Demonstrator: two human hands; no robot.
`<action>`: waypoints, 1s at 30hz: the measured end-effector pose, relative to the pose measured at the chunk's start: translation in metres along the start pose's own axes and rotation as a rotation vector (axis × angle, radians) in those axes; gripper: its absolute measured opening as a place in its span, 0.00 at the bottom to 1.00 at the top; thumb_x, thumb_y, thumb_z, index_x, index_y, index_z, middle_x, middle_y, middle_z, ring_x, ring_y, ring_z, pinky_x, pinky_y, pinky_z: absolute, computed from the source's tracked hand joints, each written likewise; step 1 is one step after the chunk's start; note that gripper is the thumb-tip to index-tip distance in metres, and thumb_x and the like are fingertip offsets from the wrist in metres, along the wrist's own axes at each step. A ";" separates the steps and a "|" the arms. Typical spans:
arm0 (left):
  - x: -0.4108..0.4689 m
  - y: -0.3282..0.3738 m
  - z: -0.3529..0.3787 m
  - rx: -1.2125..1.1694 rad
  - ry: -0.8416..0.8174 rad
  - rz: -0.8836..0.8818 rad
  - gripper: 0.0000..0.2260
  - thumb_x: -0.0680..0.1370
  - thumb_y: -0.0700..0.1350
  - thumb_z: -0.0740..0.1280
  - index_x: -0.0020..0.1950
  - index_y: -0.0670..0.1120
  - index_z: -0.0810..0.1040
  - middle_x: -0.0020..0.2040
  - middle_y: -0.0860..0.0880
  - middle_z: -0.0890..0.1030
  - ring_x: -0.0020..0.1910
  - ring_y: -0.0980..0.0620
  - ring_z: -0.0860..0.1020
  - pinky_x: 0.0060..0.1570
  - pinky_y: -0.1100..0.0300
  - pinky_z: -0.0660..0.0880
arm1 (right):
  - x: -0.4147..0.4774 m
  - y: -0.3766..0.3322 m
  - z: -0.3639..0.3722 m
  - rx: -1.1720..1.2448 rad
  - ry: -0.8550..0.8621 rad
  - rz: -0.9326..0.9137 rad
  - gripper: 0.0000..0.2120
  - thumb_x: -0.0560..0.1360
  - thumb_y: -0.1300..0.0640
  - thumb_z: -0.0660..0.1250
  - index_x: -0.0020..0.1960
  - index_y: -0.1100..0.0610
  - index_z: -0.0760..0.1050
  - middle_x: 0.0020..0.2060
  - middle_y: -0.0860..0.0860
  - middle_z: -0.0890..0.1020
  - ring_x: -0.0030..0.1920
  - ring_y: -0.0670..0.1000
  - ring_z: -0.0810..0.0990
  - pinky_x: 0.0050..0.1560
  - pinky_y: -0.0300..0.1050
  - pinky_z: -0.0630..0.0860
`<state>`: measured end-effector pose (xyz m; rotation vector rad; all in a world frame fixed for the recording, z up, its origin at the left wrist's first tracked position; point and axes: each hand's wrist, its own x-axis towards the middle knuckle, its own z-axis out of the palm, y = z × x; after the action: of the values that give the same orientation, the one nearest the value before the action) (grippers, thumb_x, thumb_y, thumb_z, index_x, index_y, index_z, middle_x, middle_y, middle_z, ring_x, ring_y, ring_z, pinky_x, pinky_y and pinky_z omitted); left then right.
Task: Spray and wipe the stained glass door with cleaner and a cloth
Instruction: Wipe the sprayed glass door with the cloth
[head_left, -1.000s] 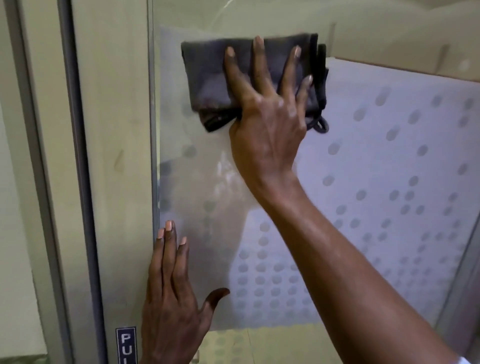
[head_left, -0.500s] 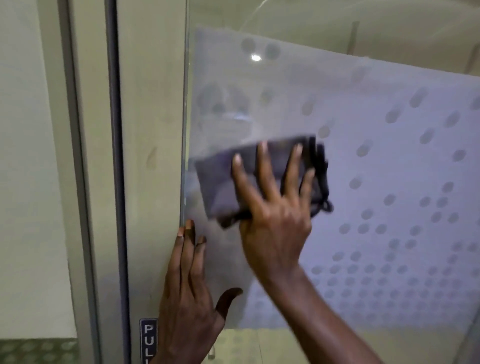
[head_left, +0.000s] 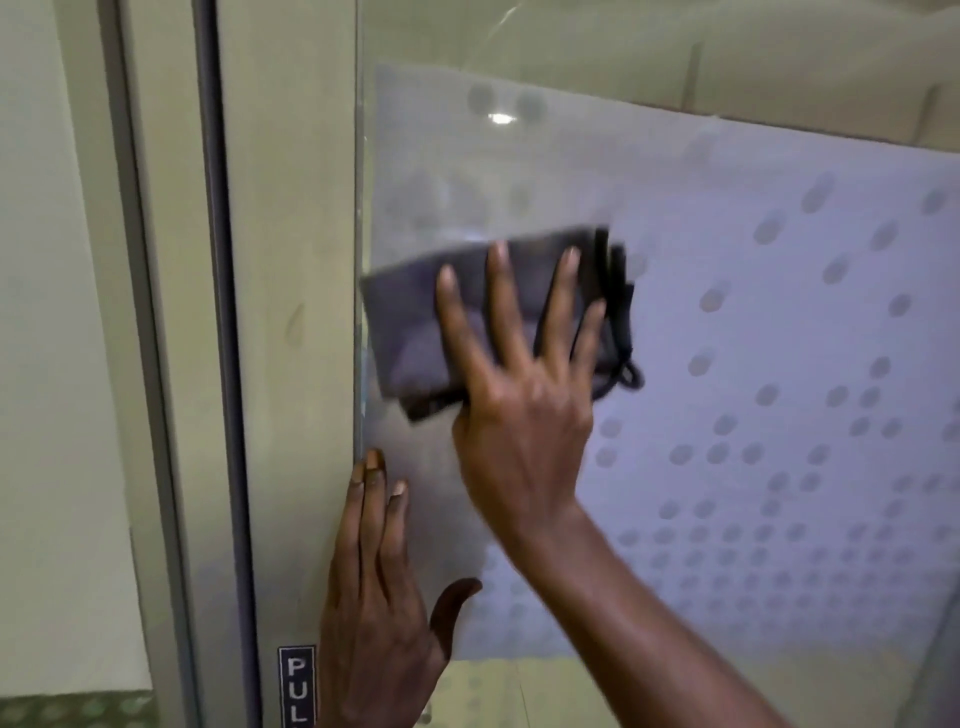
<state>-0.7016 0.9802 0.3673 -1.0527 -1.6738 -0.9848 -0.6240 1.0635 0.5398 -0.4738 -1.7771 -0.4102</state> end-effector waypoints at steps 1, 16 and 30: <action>0.000 0.001 0.000 -0.007 -0.001 -0.013 0.52 0.72 0.64 0.79 0.84 0.35 0.63 0.88 0.36 0.62 0.90 0.39 0.58 0.89 0.53 0.56 | -0.022 0.000 0.003 0.026 -0.012 -0.001 0.25 0.89 0.57 0.51 0.85 0.47 0.64 0.86 0.55 0.62 0.86 0.73 0.52 0.81 0.79 0.56; 0.027 0.066 0.014 -0.112 -0.076 0.035 0.54 0.76 0.74 0.63 0.91 0.47 0.44 0.91 0.46 0.50 0.91 0.47 0.48 0.86 0.55 0.50 | 0.089 0.017 -0.018 -0.112 -0.009 -0.125 0.27 0.87 0.44 0.63 0.85 0.42 0.64 0.87 0.52 0.62 0.86 0.72 0.51 0.83 0.78 0.52; 0.021 0.065 0.015 -0.051 -0.121 0.111 0.52 0.74 0.61 0.81 0.86 0.36 0.61 0.90 0.37 0.58 0.90 0.37 0.56 0.89 0.54 0.53 | 0.088 0.139 -0.078 0.012 0.117 0.475 0.50 0.67 0.69 0.60 0.85 0.37 0.61 0.88 0.45 0.58 0.88 0.65 0.49 0.87 0.69 0.49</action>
<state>-0.6497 1.0197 0.3934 -1.2474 -1.6750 -0.9117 -0.5072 1.1522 0.6480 -0.8221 -1.4932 -0.0908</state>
